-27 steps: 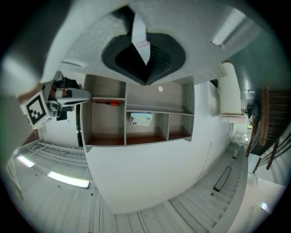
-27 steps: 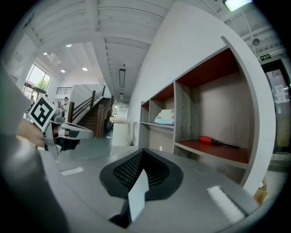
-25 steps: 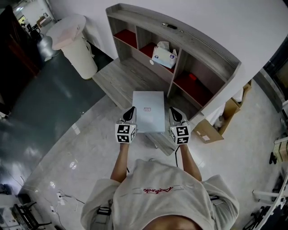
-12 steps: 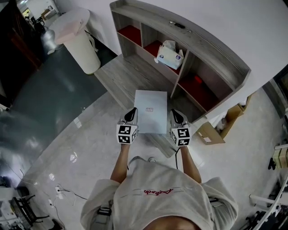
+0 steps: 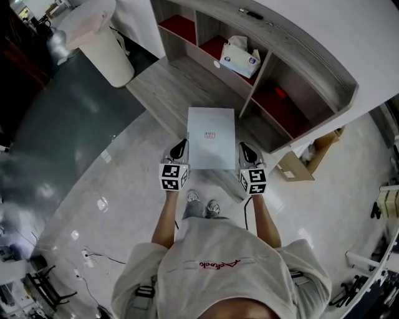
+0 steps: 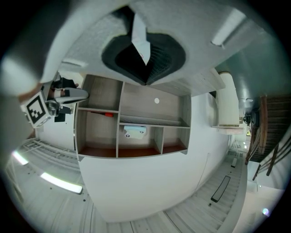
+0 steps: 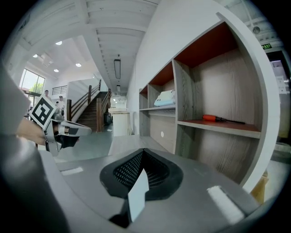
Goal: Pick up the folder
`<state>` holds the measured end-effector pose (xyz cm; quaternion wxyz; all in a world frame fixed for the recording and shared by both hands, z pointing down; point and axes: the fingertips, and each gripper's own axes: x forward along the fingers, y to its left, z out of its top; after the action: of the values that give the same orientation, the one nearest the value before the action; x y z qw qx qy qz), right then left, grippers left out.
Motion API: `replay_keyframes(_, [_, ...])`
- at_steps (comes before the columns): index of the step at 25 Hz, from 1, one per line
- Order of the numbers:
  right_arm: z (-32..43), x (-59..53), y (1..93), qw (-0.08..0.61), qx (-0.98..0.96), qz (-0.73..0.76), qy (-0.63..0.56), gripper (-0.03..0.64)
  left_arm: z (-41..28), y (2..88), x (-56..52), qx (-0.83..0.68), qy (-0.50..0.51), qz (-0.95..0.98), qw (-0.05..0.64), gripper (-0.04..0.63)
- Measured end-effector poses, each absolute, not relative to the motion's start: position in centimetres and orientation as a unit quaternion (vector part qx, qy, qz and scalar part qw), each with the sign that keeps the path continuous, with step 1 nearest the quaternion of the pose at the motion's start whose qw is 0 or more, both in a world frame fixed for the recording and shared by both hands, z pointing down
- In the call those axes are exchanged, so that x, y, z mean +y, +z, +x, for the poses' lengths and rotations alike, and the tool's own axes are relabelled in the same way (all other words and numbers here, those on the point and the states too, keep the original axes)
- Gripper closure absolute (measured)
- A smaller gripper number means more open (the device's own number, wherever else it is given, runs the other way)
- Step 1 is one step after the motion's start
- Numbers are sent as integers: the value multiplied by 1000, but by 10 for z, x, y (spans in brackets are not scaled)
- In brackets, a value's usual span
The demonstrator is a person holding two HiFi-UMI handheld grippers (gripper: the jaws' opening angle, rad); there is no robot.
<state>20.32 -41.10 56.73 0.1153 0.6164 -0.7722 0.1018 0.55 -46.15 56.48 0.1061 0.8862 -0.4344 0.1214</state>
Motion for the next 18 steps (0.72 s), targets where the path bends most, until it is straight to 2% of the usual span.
replay_keyframes(18, [203,-412,666,146,-729,634,215,609,-8,664,-477,-407,182,877,178,595])
